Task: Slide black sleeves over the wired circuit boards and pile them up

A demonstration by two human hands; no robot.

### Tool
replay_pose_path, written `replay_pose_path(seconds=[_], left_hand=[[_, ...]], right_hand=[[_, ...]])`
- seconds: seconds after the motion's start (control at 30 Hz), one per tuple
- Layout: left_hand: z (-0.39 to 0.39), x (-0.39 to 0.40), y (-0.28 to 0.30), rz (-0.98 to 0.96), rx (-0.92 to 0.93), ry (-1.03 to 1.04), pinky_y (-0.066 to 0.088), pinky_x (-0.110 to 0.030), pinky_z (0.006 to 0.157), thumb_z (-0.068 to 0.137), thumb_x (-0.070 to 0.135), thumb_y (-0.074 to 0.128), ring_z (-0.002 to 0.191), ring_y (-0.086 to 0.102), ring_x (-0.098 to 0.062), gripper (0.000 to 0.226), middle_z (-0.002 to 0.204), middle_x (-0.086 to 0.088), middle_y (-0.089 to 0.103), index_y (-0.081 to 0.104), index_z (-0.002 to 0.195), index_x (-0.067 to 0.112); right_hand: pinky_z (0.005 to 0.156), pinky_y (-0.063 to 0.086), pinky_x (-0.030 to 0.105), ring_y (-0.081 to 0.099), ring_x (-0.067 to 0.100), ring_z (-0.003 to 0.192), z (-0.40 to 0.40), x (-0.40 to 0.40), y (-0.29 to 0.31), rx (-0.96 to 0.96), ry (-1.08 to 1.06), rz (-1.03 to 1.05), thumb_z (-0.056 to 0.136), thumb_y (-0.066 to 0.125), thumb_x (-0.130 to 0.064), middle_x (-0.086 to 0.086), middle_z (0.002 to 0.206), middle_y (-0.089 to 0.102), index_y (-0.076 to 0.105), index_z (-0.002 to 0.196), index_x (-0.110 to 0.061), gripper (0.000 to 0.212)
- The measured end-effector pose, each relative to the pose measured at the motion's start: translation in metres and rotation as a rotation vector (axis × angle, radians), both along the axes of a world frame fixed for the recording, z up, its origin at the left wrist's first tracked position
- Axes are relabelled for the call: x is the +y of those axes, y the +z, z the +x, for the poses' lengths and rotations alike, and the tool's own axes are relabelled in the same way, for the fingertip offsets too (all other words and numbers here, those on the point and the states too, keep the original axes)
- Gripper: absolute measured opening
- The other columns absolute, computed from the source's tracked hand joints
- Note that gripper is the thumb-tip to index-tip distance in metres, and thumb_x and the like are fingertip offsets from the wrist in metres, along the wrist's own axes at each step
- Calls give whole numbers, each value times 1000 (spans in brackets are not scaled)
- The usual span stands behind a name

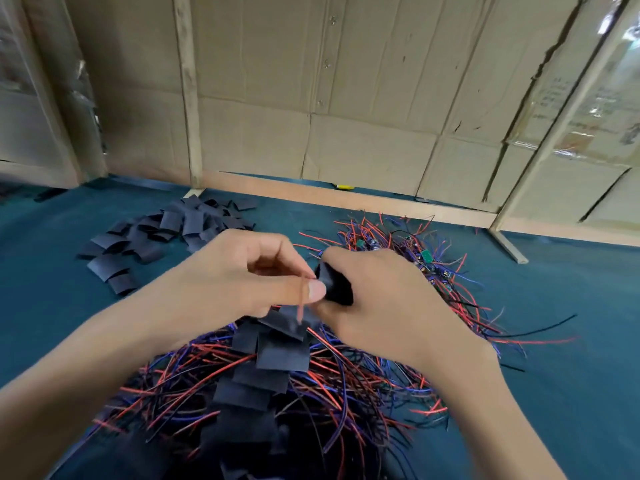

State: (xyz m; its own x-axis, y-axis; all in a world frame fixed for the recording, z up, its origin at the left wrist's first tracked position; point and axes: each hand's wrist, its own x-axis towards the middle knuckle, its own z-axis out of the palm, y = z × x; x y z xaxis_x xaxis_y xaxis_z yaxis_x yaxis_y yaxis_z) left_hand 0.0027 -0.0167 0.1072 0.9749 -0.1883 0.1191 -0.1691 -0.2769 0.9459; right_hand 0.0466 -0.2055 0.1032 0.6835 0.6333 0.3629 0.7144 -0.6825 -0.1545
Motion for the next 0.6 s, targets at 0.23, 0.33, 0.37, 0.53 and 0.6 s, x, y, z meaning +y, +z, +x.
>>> replay_pose_path(seconds=[0.23, 0.33, 0.37, 0.53, 0.6], left_hand=[[2, 9, -25, -97, -14, 18, 31, -19, 50, 88, 19, 73, 51, 38, -10, 15, 63, 0, 53, 66, 76, 15], [3, 22, -36, -270, -2, 57, 30, -23, 49, 77, 14, 79, 52, 40, -12, 15, 70, -3, 58, 66, 85, 12], [5, 28, -39, -324, 7, 95, 31, -23, 47, 77, 11, 79, 52, 44, -12, 17, 71, -4, 60, 65, 85, 12], [8, 46, -64, -47, -15, 304, 46, -22, 59, 85, 17, 75, 66, 62, -14, 9, 71, 3, 70, 67, 82, 16], [4, 50, -78, 88, -30, 412, 50, -29, 84, 83, 28, 76, 88, 67, -9, 13, 85, 9, 72, 65, 90, 24]], right_hand=[[70, 50, 41, 57, 30, 78, -13, 19, -11, 121, 19, 50, 83, 65, -36, -5, 80, 60, 50, 92, -27, 20], [80, 46, 27, 60, 13, 95, -13, 30, -18, 243, 18, 193, 83, 71, -33, -8, 107, 66, 52, 116, -25, 40], [81, 42, 21, 56, 7, 95, -11, 33, -19, 266, 19, 231, 83, 73, -33, -9, 108, 64, 54, 117, -24, 39], [104, 34, 30, 51, 18, 117, -13, 45, -39, 236, -14, 150, 100, 59, -29, 1, 123, 61, 70, 124, -21, 27], [111, 20, 34, 34, 21, 136, -17, 48, -49, 281, -127, 46, 107, 40, -39, -7, 148, 47, 54, 143, -33, 40]])
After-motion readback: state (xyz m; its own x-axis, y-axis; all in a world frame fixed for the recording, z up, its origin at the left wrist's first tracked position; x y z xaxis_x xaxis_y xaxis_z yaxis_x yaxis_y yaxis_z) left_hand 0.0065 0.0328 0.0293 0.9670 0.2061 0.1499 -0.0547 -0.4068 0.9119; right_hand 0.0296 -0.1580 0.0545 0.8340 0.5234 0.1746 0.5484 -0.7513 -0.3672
